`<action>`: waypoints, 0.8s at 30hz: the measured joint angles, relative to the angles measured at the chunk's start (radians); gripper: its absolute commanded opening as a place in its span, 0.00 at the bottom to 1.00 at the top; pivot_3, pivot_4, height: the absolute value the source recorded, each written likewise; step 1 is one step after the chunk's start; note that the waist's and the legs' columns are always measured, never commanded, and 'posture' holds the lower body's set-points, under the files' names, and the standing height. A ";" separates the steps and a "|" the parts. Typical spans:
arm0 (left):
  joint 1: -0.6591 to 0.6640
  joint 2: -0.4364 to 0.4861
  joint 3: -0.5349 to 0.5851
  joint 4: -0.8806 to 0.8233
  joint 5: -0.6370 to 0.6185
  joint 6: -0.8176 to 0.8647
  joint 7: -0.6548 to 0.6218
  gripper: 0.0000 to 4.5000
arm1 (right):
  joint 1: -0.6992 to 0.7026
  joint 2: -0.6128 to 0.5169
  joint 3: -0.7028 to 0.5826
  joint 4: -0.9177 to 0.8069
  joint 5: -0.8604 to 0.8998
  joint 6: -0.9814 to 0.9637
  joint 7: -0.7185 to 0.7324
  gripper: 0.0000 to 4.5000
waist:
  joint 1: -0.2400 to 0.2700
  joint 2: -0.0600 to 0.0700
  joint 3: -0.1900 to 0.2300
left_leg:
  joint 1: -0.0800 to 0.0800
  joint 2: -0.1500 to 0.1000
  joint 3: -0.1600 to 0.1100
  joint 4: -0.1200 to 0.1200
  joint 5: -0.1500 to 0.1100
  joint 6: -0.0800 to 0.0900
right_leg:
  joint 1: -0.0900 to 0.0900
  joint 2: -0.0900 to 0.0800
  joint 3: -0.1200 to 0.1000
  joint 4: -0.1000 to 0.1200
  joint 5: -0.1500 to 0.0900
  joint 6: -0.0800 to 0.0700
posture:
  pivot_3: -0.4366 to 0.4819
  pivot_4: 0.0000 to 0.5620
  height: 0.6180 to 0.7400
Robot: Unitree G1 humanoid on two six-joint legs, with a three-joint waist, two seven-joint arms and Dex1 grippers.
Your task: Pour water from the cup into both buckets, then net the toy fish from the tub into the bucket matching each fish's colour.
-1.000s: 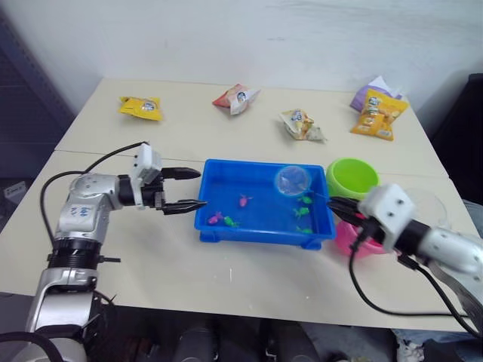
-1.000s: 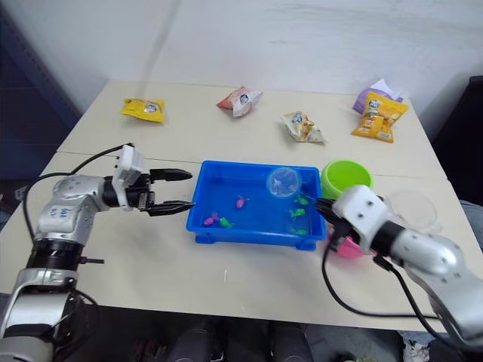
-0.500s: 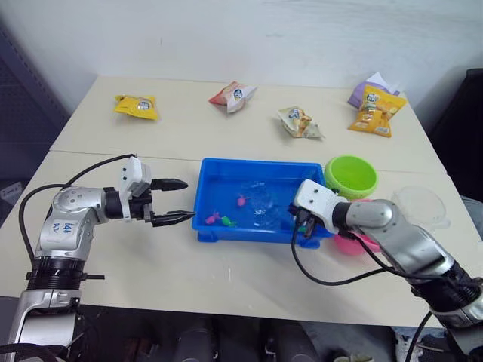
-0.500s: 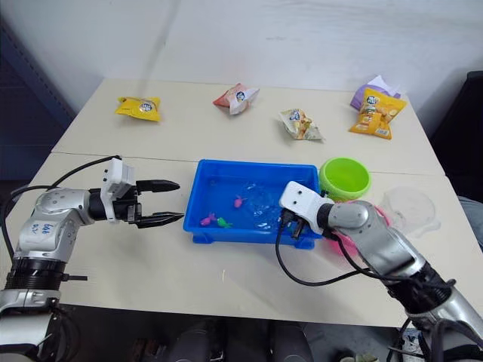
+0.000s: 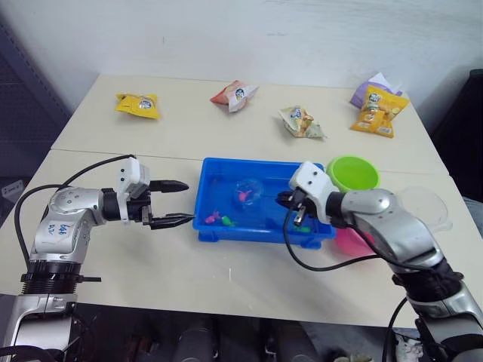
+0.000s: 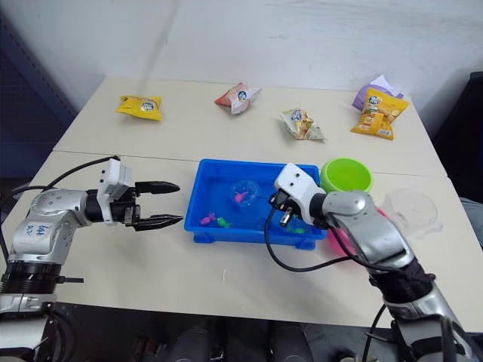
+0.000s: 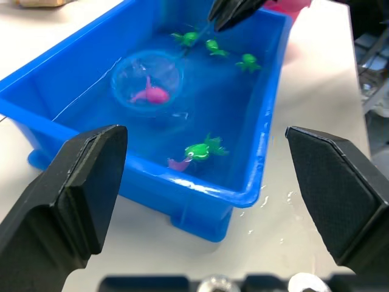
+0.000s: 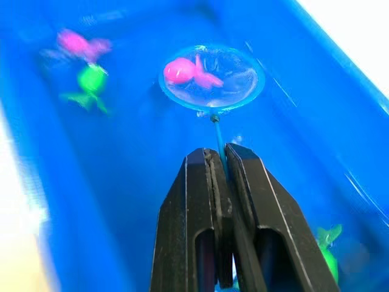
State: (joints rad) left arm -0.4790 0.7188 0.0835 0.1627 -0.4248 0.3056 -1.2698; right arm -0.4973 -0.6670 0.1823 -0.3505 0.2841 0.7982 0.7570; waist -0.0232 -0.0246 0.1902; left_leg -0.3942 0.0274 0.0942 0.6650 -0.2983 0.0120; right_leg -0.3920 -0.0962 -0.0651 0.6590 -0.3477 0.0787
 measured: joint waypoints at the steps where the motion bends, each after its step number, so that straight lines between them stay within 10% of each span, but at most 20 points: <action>1: -0.014 -0.010 -0.002 0.001 -0.003 -0.001 -0.001 1.00 | 0.023 -0.004 -0.029 -0.027 0.026 0.013 0.009 0.00 | 0.001 0.000 0.000 | 0.000 0.000 0.000 0.000 0.000 0.000 | 0.000 0.000 0.000 0.000 0.000 0.000 | 0.48 0.27 0.98; 14: -0.157 -0.143 -0.104 -0.009 -0.042 0.017 -0.072 1.00 | 0.465 -0.128 -0.525 -0.316 0.204 -0.022 0.088 0.00 | 0.015 0.000 0.000 | 0.001 -0.001 0.001 0.000 0.000 0.000 | 0.001 0.001 0.001 -0.001 0.000 0.001 | 0.48 0.27 0.98; 24: -0.253 -0.209 -0.153 0.139 -0.027 -0.025 -0.159 1.00 | 0.855 -0.008 -0.925 -0.434 0.228 -0.218 0.120 0.00 | 0.022 0.000 0.000 | 0.004 -0.001 0.002 0.000 0.000 0.000 | 0.003 0.002 0.001 -0.002 0.000 0.001 | 0.48 0.27 0.98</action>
State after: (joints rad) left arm -0.7318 0.5093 -0.0697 0.3012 -0.4519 0.2807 -1.4291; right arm 0.3579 -0.6752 -0.7427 -0.7841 0.5124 0.5805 0.8766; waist -0.0011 -0.0247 0.1901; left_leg -0.3902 0.0265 0.0957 0.6651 -0.2980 0.0124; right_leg -0.3888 -0.0940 -0.0636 0.6571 -0.3473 0.0795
